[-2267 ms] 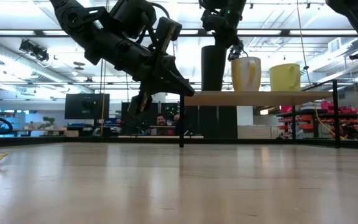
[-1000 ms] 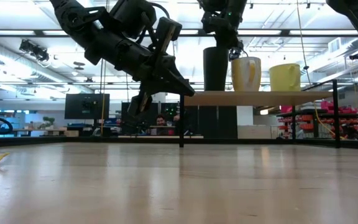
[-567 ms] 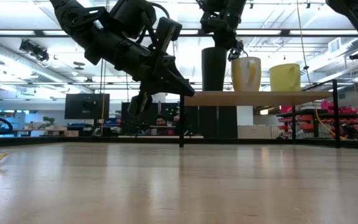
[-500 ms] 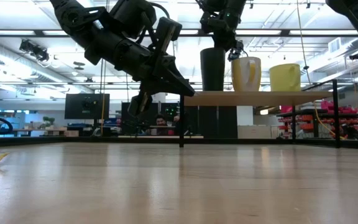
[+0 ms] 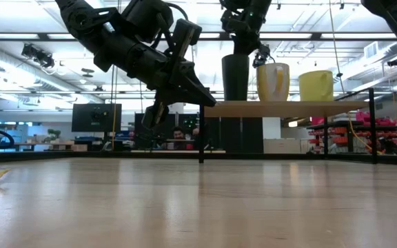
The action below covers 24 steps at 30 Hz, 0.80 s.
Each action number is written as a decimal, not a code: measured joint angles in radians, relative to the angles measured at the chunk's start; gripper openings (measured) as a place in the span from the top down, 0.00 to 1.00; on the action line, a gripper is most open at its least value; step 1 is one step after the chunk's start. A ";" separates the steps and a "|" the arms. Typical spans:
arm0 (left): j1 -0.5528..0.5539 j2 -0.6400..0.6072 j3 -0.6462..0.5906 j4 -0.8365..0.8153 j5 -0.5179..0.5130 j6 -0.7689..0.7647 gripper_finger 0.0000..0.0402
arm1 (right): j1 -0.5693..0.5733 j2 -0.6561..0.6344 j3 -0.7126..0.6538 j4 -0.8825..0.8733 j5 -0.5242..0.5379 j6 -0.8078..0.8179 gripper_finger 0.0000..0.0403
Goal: Stack small to large cups/mugs on shelf
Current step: Return to Home Position
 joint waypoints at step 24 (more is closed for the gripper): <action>0.042 -0.029 0.000 0.000 0.131 0.016 0.95 | 0.045 -0.382 0.021 -0.084 0.026 0.346 0.75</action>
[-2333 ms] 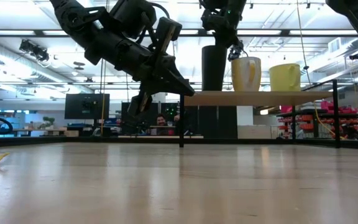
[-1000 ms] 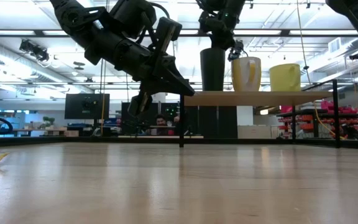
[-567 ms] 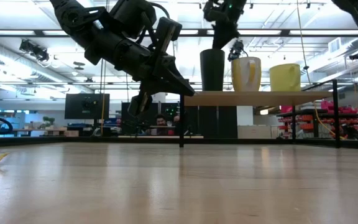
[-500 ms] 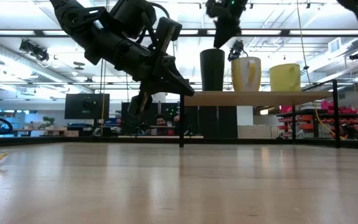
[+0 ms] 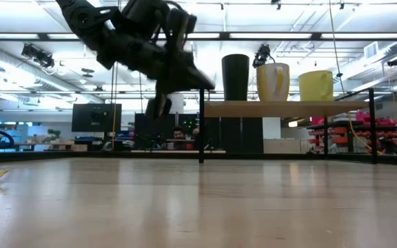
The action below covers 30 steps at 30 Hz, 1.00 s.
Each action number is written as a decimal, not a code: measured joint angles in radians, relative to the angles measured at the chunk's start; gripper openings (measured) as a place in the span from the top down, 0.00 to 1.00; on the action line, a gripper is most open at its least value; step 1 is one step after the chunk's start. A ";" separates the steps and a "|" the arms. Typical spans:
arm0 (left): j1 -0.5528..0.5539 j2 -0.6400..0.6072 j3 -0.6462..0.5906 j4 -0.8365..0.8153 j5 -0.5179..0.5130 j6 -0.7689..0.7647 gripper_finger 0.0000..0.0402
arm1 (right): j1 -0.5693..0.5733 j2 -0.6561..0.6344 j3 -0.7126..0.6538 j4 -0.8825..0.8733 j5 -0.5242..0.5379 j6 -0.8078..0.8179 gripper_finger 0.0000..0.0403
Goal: Stack small to large cups/mugs on shelf
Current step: Return to Home Position
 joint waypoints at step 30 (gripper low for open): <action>0.114 -0.468 0.001 -0.043 0.026 0.265 0.96 | 0.519 -0.202 -0.001 -0.006 0.006 0.266 0.76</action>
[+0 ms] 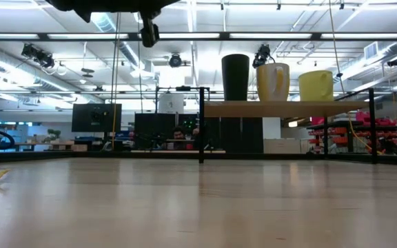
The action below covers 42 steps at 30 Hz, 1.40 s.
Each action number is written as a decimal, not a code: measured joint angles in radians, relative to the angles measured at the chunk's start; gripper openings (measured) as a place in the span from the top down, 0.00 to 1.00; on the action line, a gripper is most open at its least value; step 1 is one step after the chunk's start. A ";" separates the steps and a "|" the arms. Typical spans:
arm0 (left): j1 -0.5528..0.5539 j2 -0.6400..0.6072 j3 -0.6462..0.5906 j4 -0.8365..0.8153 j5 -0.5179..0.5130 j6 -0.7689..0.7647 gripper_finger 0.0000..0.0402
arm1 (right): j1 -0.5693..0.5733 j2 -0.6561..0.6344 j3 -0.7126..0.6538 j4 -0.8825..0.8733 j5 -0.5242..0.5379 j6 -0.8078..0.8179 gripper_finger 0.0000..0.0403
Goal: Stack small to large cups/mugs on shelf
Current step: Return to Home Position
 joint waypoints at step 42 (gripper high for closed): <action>0.145 -0.682 -0.001 -0.501 -0.037 0.253 0.94 | 0.446 -0.666 -1.344 1.426 0.283 -0.034 0.76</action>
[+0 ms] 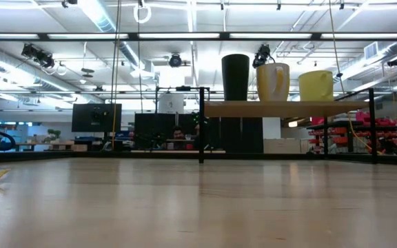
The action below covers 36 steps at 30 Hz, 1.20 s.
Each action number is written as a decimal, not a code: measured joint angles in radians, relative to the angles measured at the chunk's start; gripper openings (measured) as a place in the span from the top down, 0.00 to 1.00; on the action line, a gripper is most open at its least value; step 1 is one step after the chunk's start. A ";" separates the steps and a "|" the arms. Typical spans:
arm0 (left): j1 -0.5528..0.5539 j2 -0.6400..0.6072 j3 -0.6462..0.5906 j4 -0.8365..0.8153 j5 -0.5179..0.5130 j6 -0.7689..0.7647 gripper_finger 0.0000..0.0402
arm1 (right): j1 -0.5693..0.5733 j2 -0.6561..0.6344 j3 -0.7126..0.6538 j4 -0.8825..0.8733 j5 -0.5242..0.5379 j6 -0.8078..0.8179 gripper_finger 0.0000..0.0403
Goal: Stack small to large cups/mugs on shelf
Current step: Return to Home Position
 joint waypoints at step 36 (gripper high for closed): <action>0.010 -0.511 0.002 -0.179 -0.049 -0.015 0.92 | 0.000 -0.080 0.153 -0.009 -0.090 -0.114 0.76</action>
